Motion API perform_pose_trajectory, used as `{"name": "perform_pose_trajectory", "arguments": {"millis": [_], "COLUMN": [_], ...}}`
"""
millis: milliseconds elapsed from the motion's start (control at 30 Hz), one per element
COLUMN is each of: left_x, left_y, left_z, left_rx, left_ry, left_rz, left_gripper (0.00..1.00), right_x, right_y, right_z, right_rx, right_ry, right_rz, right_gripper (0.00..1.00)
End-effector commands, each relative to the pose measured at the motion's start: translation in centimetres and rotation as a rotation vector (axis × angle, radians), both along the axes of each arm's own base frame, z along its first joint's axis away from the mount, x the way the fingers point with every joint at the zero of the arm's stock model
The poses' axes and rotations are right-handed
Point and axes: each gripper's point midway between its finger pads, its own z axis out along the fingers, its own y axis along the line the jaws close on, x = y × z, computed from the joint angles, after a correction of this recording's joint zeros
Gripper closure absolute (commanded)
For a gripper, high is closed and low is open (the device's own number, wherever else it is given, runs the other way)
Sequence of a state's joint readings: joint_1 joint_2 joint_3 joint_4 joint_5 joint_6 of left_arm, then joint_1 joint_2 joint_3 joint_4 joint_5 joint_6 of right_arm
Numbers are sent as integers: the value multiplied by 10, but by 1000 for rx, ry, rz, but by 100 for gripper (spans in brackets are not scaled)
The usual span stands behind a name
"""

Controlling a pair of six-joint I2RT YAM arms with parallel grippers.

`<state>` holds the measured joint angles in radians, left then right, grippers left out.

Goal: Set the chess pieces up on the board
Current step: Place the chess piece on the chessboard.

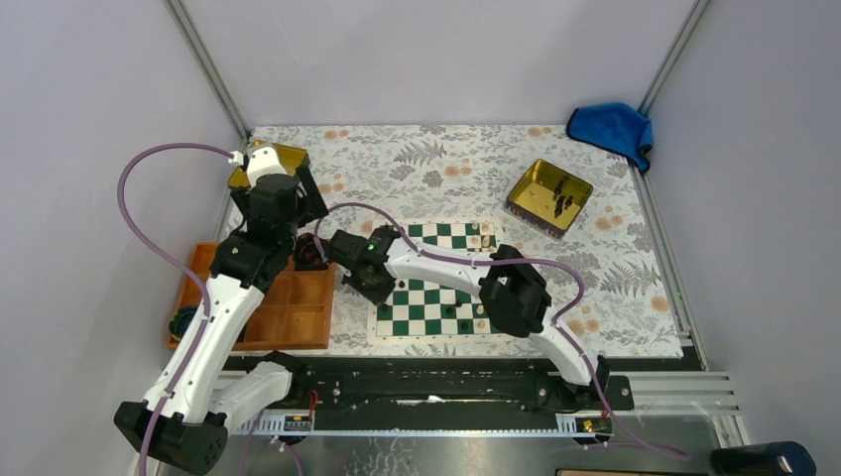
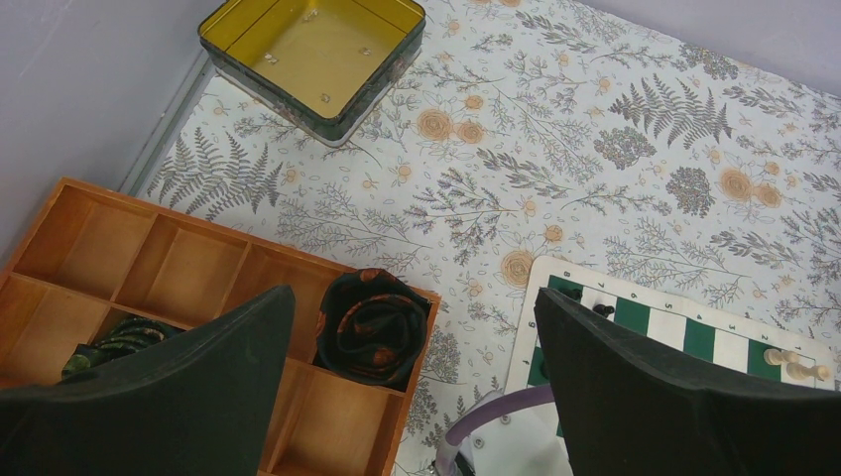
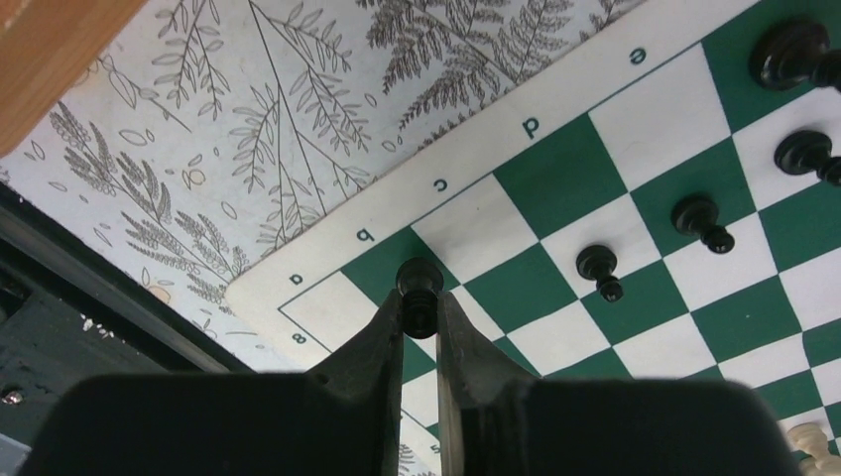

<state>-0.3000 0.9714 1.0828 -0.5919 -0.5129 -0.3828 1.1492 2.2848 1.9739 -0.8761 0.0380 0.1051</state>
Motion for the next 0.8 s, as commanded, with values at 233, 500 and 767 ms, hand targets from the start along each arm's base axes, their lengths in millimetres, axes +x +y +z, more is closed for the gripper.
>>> {"name": "perform_pose_trajectory", "arguments": {"millis": [233, 500, 767], "left_x": [3, 4, 5], "left_y": [2, 2, 2], "left_z": [8, 8, 12], "left_rx": [-5, -3, 0], "left_ry": [-31, -28, -34], "left_rz": [7, 7, 13], "left_gripper": [1, 1, 1], "right_x": [28, 36, 33], "right_y": [14, 10, 5], "right_z": [7, 1, -8], "right_rx": [49, 53, 48], "right_ry": [-88, -84, -53], "right_rz": [-21, -37, -42], "right_gripper": [100, 100, 99]}}
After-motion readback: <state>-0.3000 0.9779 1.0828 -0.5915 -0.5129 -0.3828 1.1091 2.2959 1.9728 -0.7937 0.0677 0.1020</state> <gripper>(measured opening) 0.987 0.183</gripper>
